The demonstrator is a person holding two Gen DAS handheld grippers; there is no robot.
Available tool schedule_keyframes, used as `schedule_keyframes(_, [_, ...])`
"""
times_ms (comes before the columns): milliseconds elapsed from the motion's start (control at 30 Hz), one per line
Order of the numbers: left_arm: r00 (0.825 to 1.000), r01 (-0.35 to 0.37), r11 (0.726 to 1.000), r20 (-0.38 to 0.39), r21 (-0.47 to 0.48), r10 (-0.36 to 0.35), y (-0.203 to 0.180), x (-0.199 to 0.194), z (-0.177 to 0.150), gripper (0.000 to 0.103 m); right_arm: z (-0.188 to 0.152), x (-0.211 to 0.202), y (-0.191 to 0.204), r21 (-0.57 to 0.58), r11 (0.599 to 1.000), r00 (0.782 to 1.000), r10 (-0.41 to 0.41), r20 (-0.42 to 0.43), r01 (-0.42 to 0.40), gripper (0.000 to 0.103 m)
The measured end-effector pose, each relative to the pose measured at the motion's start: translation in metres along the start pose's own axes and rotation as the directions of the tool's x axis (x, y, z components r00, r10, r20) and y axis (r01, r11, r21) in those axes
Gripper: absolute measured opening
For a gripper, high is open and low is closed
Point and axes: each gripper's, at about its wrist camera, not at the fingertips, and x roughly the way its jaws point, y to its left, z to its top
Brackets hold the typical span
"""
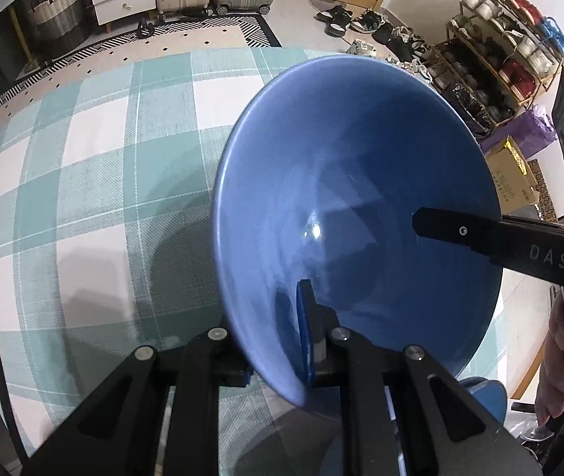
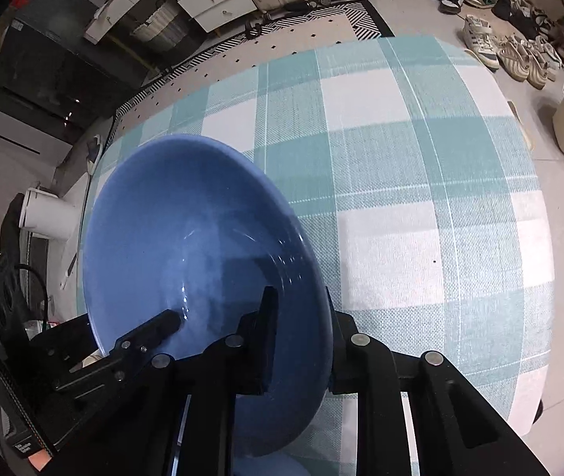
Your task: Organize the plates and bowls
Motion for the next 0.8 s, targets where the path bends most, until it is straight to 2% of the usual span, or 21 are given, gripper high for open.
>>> schedule_keyframes(167, [0.999,0.033,0.999,-0.006,-0.014,-0.033,0.002,-0.008,0.001,0.015,0.0,-0.011,0.005,-0.013,1.0,1.0,0.0,0.013,0.0,0.019])
schedule_keyframes(567, [0.998,0.029,0.999,0.049,-0.017,-0.028,-0.004,-0.057,-0.01,0.015,-0.009,-0.064,0.028,-0.017,0.999,0.997,0.036,0.067,-0.035,0.019])
schedule_keyframes(800, [0.998,0.029,1.0,0.058,-0.009,-0.029,-0.01,-0.079,-0.022,0.015,-0.026,-0.094,0.044,-0.036,0.999,0.996,0.004,0.088,-0.001,0.019])
